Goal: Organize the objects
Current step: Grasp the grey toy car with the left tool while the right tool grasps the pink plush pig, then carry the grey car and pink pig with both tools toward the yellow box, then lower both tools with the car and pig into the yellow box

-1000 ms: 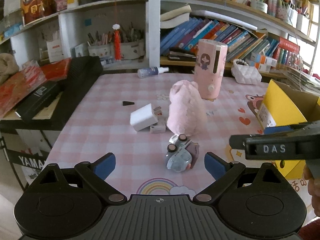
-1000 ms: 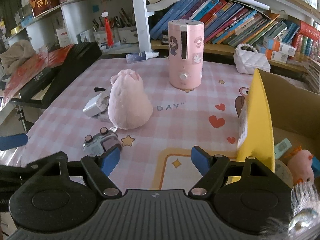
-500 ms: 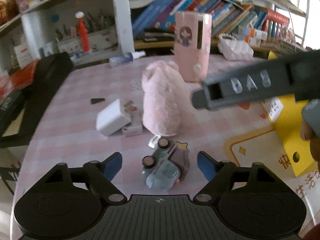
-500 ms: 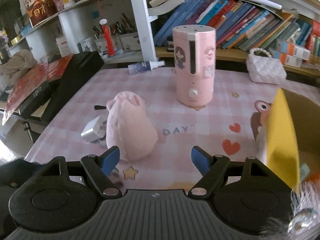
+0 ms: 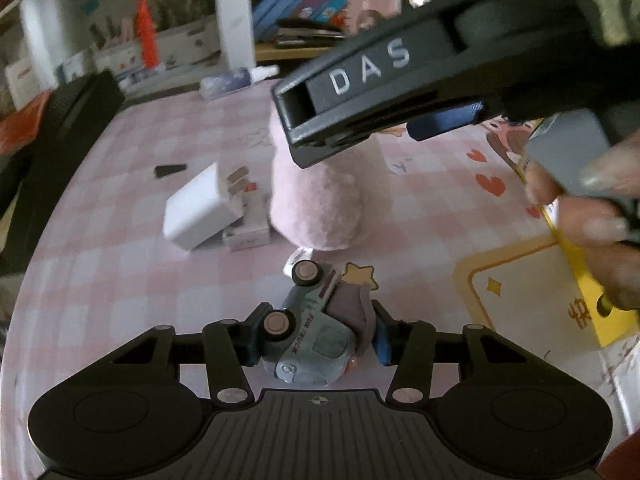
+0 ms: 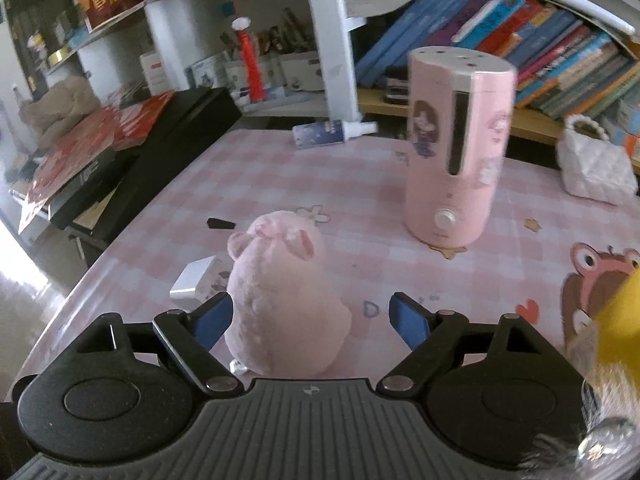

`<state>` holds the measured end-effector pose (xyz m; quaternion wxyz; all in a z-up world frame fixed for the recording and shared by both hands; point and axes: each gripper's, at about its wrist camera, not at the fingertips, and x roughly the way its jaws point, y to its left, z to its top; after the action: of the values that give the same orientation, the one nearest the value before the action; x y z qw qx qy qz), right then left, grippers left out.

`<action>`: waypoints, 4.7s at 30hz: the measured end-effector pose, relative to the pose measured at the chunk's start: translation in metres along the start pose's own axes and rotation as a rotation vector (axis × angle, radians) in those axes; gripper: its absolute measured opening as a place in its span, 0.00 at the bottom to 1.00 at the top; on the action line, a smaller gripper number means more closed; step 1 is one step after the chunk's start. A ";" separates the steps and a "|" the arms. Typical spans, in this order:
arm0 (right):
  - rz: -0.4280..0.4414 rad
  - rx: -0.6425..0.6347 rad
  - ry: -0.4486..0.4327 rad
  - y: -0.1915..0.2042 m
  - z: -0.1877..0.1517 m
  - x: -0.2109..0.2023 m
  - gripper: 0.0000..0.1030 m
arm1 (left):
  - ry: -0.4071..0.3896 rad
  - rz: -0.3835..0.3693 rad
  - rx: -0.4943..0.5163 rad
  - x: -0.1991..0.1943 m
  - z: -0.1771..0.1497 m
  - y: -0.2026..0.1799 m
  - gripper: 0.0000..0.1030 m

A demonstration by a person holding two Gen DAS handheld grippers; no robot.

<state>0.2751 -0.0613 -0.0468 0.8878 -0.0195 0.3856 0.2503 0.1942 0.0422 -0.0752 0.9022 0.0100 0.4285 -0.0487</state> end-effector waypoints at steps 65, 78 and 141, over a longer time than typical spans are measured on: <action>-0.179 0.113 -0.068 0.083 -0.162 -0.184 0.52 | -0.182 -0.152 -0.180 -0.188 -0.122 0.034 0.47; -0.208 0.189 -0.060 0.099 -0.209 -0.211 0.52 | -0.147 -0.194 -0.103 -0.207 -0.152 0.022 0.47; -0.571 0.541 -0.171 -0.048 -0.252 -0.305 0.52 | -0.197 -0.494 0.244 -0.153 -0.061 -0.138 0.47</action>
<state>-0.0490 -0.2919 -0.0199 0.9237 0.1296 0.3413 -0.1162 0.0374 -0.0793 0.0075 0.8924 0.0089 0.3191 -0.3190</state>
